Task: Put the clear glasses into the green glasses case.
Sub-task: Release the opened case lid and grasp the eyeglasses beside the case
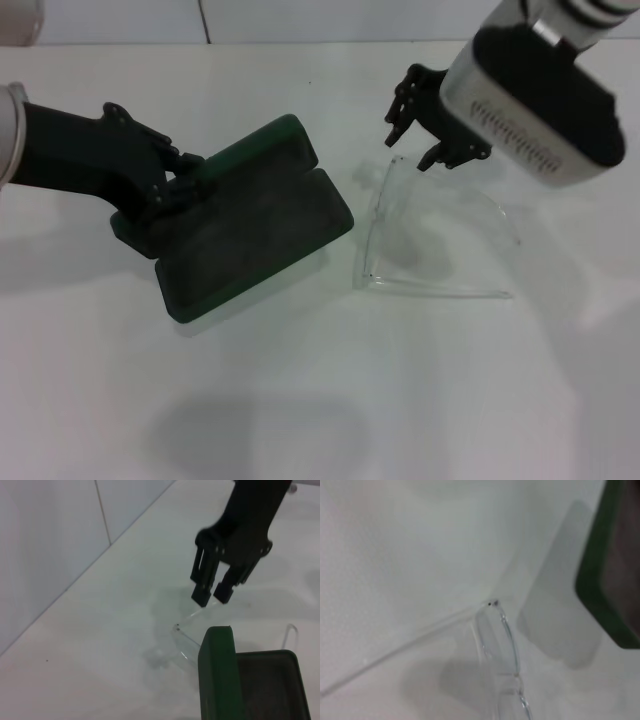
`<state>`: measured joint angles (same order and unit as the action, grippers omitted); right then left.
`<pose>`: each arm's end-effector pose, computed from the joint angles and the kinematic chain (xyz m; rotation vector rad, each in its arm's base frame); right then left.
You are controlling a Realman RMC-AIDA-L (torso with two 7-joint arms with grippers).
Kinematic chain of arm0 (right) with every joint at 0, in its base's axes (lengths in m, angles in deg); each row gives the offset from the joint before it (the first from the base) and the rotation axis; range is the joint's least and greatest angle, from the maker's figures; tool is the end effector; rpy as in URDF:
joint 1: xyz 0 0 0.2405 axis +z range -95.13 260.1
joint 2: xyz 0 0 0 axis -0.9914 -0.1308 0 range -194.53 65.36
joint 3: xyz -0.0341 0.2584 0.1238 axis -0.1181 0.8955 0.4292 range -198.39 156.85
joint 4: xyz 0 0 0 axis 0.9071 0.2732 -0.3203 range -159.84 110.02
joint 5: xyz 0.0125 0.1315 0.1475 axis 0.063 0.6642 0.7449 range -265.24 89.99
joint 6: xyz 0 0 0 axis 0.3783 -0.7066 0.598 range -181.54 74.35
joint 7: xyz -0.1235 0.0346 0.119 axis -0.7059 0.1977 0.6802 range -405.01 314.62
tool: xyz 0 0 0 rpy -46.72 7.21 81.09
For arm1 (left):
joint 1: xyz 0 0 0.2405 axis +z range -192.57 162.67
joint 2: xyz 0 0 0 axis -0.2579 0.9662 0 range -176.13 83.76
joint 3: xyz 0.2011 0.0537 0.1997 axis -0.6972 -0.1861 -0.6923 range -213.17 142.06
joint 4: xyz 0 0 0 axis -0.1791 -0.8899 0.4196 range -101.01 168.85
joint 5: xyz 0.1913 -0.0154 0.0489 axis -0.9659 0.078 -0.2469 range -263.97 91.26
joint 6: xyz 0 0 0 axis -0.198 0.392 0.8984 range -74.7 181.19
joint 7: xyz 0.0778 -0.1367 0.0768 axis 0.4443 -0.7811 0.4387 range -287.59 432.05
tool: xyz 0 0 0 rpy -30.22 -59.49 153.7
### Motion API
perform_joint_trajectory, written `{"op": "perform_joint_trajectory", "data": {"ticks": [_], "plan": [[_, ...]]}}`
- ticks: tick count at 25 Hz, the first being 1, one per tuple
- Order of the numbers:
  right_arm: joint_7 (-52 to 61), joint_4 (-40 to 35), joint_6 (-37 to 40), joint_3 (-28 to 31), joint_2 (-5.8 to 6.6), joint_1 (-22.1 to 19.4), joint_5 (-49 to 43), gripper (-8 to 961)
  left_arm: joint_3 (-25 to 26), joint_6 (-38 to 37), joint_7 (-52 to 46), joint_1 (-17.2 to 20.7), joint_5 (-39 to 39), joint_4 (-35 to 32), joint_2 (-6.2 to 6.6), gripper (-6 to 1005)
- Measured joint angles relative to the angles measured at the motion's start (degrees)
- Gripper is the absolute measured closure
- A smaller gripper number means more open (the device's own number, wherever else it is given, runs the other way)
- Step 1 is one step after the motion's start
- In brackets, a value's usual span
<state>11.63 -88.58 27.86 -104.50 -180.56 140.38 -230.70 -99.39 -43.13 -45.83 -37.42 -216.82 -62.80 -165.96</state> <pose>0.0970 0.4368 -0.0629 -2.5016 -1.6947 -0.7220 -0.2009 0.3315 0.0218 -2.7315 -0.3836 0.0555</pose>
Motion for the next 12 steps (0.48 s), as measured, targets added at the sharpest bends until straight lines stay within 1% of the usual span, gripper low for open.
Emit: {"op": "perform_joint_trajectory", "data": {"ticks": [2,4,12], "plan": [[-0.1,0.3,-3.0,-3.0,-0.13,-0.4,-0.2,568,0.1,0.5,0.0,0.0,0.0,0.2,0.0,790],[0.1,0.4,-4.4,-5.1,-0.14,-0.8,-0.3,568,0.1,0.9,0.0,-0.2,-0.2,0.5,0.01,790],[1.5,-0.3,-5.0,-5.9,-0.15,-1.7,0.3,560,1.8,1.9,0.3,-0.3,-0.7,1.1,0.19,790]]}}
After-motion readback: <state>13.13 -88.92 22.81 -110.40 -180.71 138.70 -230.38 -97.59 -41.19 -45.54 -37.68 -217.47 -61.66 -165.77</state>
